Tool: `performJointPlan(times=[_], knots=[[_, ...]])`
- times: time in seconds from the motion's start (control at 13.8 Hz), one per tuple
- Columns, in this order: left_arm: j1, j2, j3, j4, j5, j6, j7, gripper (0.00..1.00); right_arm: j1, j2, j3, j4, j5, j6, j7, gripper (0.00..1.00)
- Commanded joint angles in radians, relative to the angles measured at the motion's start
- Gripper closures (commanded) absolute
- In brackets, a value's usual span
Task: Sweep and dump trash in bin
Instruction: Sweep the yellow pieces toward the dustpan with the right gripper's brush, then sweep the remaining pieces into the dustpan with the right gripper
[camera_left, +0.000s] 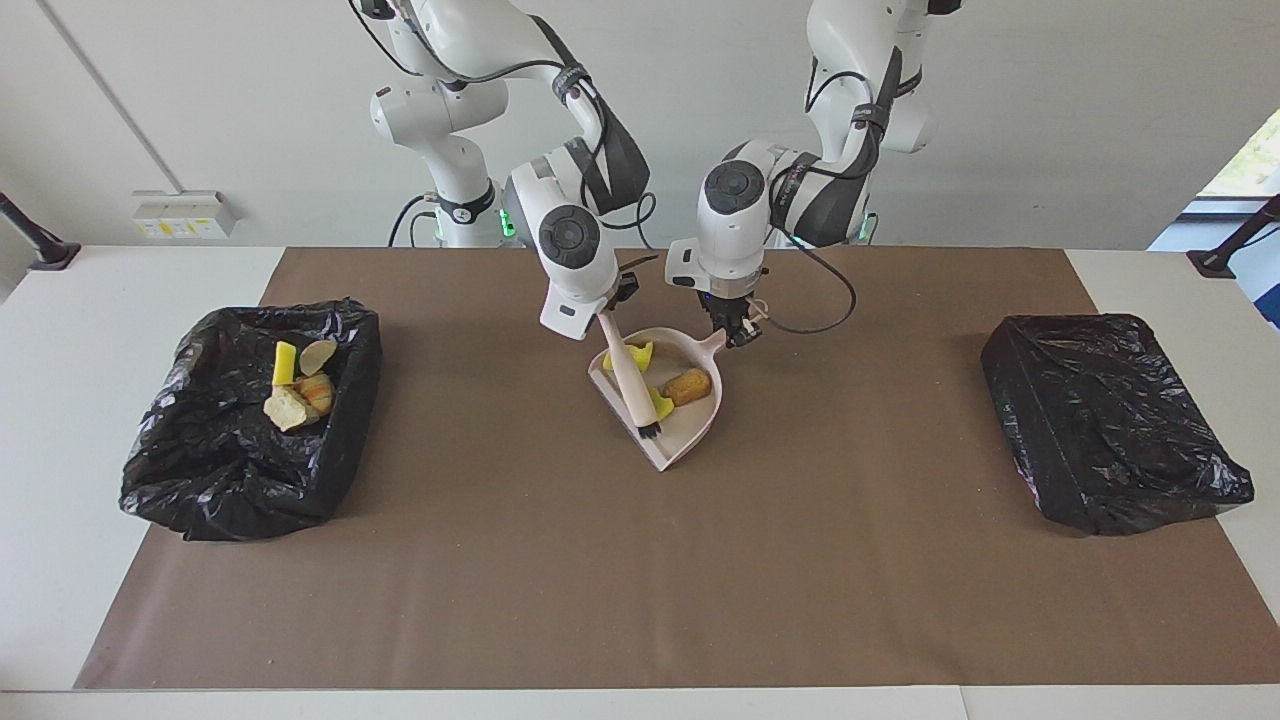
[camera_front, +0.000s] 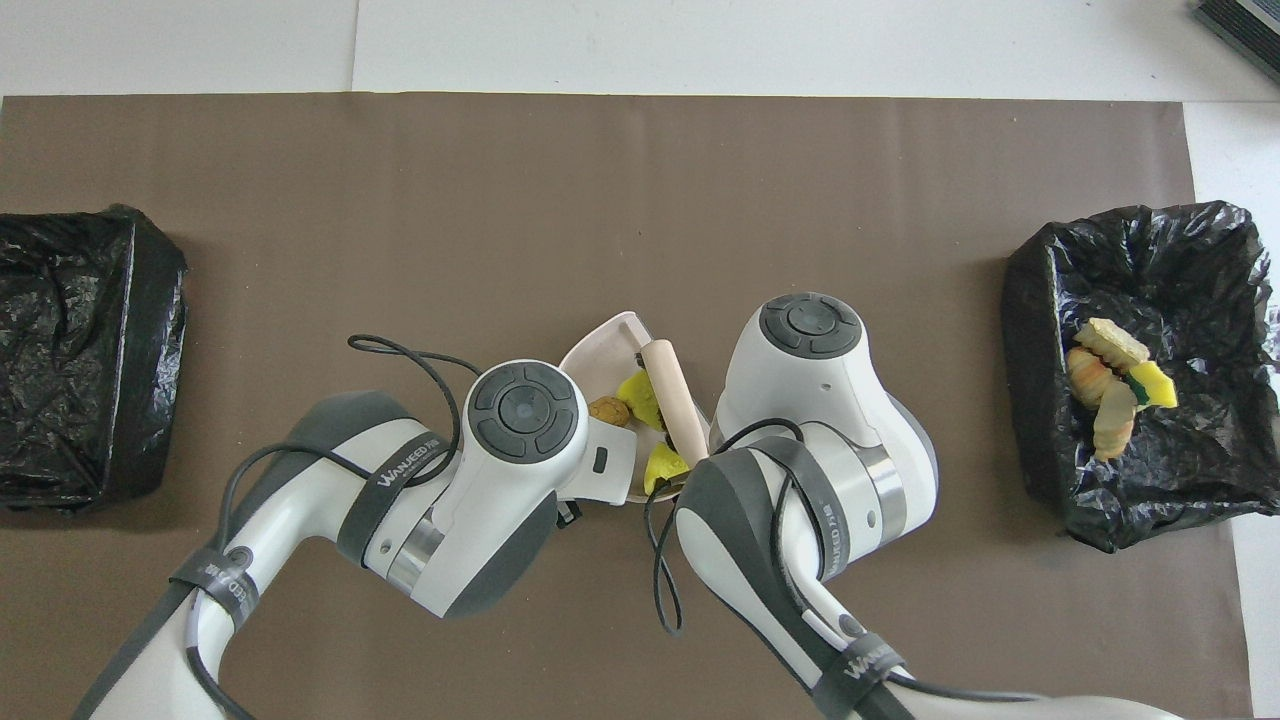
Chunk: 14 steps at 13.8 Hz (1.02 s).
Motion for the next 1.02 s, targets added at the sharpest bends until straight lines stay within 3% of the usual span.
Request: performJointPlan(times=[0.0, 0.95], knots=[[-0.013, -0.033, 0.012, -0.041, 0.015, 0.013, 0.007, 1.00, -0.023, -0.017, 0.010, 0.003, 0.022, -0.022, 0.001, 1.00], [-0.007, -0.029, 0.012, -0.024, 0.042, -0.001, 0.008, 1.00, -0.041, -0.091, -0.001, 0.062, 0.045, -0.123, 0.123, 1.00]])
